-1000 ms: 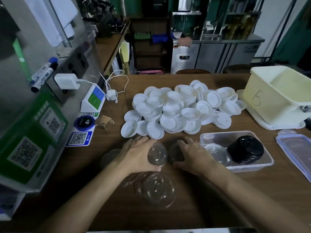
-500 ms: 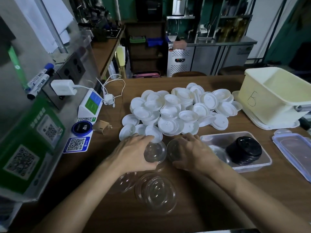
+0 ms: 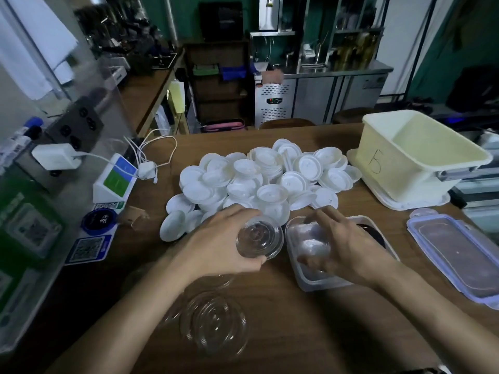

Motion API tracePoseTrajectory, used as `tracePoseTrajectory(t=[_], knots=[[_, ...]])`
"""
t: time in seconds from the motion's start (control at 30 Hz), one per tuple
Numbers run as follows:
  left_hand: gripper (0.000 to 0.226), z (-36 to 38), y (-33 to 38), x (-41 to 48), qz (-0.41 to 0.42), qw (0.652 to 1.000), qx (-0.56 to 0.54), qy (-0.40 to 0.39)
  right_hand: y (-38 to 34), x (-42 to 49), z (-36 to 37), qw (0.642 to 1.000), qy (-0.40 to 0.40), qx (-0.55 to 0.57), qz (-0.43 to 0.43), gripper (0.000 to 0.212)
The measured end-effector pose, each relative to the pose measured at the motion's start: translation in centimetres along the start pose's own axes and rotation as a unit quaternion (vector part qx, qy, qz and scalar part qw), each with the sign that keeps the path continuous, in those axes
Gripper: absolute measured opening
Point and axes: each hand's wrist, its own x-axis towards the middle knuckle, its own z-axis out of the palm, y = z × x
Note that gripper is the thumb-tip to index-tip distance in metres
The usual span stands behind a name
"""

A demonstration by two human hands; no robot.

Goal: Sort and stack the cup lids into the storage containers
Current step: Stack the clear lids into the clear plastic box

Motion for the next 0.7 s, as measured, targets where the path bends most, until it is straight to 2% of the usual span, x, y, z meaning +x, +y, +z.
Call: tracePoseTrajectory(t=[0.23, 0.37, 0.53, 0.7], knots=[[0.092, 1.4, 3.3, 3.2, 0.012, 1.0, -0.007, -0.02, 2.8, -0.8, 0.0, 0.996, -0.069, -0.061, -0.013, 0.062], [0.092, 2.0, 4.1, 4.0, 0.007, 1.0, -0.004, -0.027, 2.8, -0.3, 0.3, 0.992, -0.076, -0.1, -0.032, 0.059], [0.089, 2.2, 4.7, 4.3, 0.008, 1.0, -0.01, -0.017, 3.1, 0.3, 0.8, 0.99, -0.092, -0.097, -0.047, 0.069], [0.085, 2.8, 5.4, 4.9, 0.008, 0.999, -0.023, -0.023, 4.9, -0.2, -0.8, 0.995, -0.067, -0.053, -0.054, 0.075]])
